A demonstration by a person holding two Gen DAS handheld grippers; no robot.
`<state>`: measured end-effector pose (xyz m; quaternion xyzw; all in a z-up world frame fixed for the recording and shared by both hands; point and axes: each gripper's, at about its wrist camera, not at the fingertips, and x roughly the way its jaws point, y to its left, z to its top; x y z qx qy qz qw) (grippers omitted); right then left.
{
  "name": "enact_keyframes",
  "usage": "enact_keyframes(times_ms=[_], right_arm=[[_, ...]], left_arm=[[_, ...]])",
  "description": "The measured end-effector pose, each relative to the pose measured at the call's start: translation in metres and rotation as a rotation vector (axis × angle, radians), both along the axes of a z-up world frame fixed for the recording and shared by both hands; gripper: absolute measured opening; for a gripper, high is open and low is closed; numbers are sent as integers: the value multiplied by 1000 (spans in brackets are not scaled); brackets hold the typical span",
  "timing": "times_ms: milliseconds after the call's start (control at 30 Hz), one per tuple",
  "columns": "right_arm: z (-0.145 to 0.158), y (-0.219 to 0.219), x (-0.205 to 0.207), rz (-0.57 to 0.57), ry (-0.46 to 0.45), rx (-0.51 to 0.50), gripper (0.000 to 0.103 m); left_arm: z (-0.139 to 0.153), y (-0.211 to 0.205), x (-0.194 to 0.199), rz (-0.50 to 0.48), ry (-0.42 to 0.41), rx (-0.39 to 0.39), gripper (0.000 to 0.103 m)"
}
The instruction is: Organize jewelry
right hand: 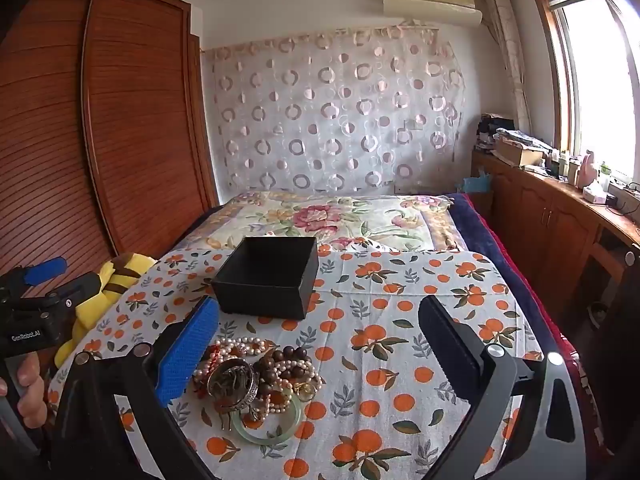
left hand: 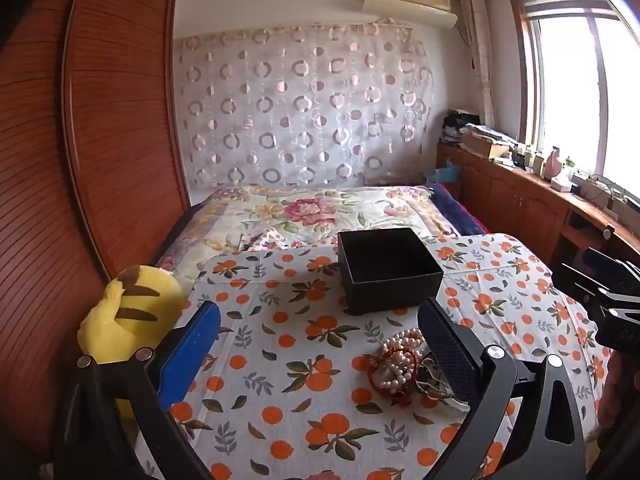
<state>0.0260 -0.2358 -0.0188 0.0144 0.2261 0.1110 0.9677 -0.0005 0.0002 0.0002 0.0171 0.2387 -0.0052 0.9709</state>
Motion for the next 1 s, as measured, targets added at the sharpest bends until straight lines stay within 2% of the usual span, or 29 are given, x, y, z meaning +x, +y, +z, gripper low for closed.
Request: enact_keyframes(times_ms=[1000], right_arm=[[-2, 1, 0, 1, 5, 4, 101]], left_arm=[[0, 0, 1, 1, 6, 1, 95]])
